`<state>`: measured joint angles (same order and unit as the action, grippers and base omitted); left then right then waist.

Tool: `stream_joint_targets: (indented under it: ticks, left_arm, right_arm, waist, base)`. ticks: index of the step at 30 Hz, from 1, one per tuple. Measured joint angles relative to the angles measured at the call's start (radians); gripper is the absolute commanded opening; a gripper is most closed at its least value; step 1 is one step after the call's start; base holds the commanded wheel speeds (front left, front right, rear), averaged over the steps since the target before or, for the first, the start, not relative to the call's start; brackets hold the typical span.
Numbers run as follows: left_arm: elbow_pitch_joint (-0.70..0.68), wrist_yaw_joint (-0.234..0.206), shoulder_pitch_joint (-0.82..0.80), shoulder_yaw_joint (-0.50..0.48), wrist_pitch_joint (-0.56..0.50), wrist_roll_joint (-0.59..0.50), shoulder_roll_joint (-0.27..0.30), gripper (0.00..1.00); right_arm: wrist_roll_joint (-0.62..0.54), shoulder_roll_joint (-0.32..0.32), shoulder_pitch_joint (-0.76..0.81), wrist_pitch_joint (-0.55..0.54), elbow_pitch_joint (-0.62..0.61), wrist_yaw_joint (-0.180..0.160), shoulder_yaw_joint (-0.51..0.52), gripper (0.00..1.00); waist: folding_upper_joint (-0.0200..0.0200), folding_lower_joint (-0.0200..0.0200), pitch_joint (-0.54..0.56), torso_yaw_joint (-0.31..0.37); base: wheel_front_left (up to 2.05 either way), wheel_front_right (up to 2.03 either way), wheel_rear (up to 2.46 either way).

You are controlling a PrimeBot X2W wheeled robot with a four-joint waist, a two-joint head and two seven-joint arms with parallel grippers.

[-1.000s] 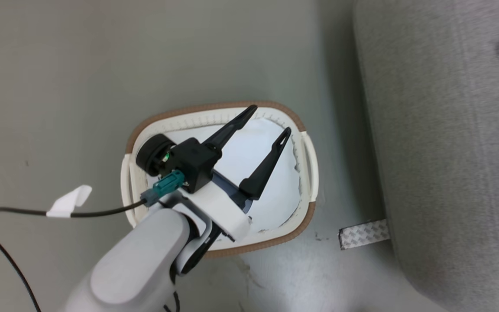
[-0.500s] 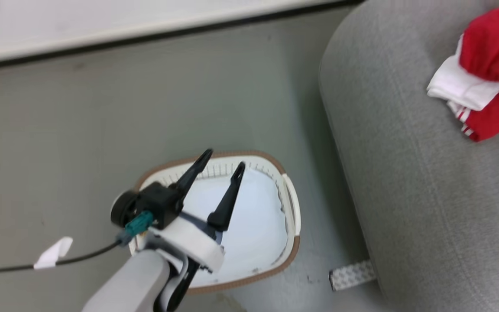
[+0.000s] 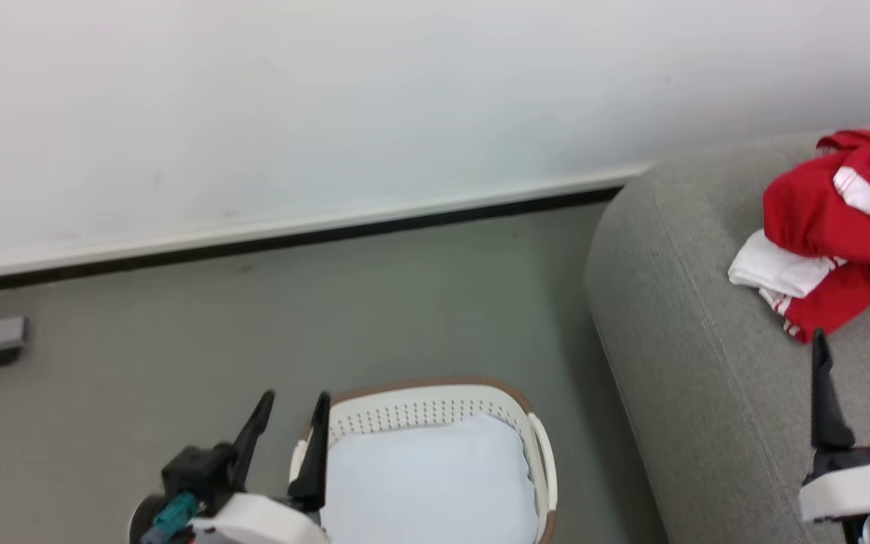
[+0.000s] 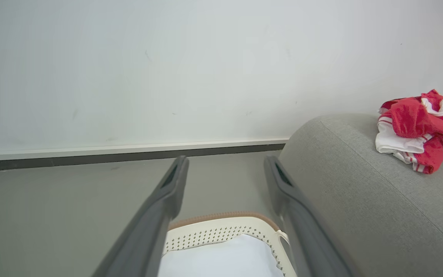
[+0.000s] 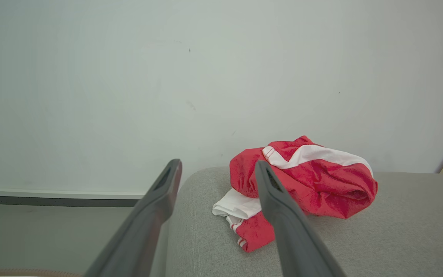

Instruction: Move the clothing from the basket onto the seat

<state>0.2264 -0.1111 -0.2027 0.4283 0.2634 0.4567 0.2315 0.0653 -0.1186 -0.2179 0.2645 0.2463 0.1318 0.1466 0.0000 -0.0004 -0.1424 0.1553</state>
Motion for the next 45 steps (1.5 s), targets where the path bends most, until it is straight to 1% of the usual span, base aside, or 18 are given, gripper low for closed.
stream_joint_targets:
  ticks: [3,7,11,15,18,24,31,32,37,45]
  left_arm:
    - [0.003,0.002,0.064,-0.055,0.001,-0.02,-0.02,1.0]
    - [0.016,0.027,0.131,-0.125,0.001,-0.052,-0.046,1.0]
    - [0.041,0.052,0.17,-0.185,0.001,-0.082,-0.068,1.0]
    - [0.056,0.079,0.197,-0.238,0.001,-0.118,-0.095,1.0]
    - [0.062,0.095,0.212,-0.274,0.001,-0.139,-0.11,1.0]
    - [0.071,0.129,0.215,-0.318,0.001,-0.185,-0.14,1.0]
    - [0.075,0.153,0.215,-0.352,0.001,-0.215,-0.16,1.0]
    - [0.079,0.155,0.215,-0.355,0.001,-0.217,-0.162,0.0]
    - [0.123,0.155,0.235,-0.353,-0.007,-0.208,-0.168,0.0]
    - [0.122,0.163,0.23,-0.375,-0.052,-0.07,-0.169,0.0]
  right_arm:
    - [-0.012,0.017,0.053,0.0,-0.011,0.0,-0.024,1.0]
    - [-0.033,0.041,0.124,0.0,-0.023,0.0,-0.043,1.0]
    - [-0.064,0.06,0.171,0.0,-0.032,0.0,-0.041,1.0]
    - [-0.08,0.067,0.212,0.0,-0.023,0.0,-0.058,1.0]
    - [-0.066,0.068,0.228,0.0,-0.017,0.0,-0.072,1.0]
    - [-0.033,0.068,0.236,0.0,-0.001,0.0,-0.092,1.0]
    - [-0.021,0.068,0.237,0.0,0.012,0.0,-0.117,1.0]
    - [-0.02,0.069,0.238,0.0,0.015,0.0,-0.119,0.0]
    - [-0.012,0.081,0.251,-0.007,0.056,0.0,-0.12,0.0]
    - [0.147,0.082,0.248,-0.051,0.061,0.0,-0.108,0.0]
  waist:
    - [0.0,-0.0001,0.053,-0.022]
    - [0.0,-0.0001,0.107,-0.053]
    - [0.0,0.0,0.141,-0.079]
    - [0.0,0.0001,0.167,-0.09]
    - [0.0,0.0001,0.182,-0.093]
    - [0.0,0.0002,0.194,-0.103]
    - [0.0,0.0004,0.194,-0.124]
    - [0.0,0.0004,0.194,-0.128]
    - [0.0001,0.0004,0.194,-0.128]
    - [0.0001,0.0003,0.19,-0.13]
  base:
    - [0.0,0.0,0.0]
    - [0.0,0.0,0.0]
    - [0.0,0.0,0.0]
    - [0.0,0.0,0.0]
    - [0.0,0.0,0.0]
    - [0.0,0.0,0.0]
    - [0.0,0.0,0.0]
    - [0.0,0.0,0.0]
    - [0.0,0.0,0.0]
    - [0.0,0.0,0.0]
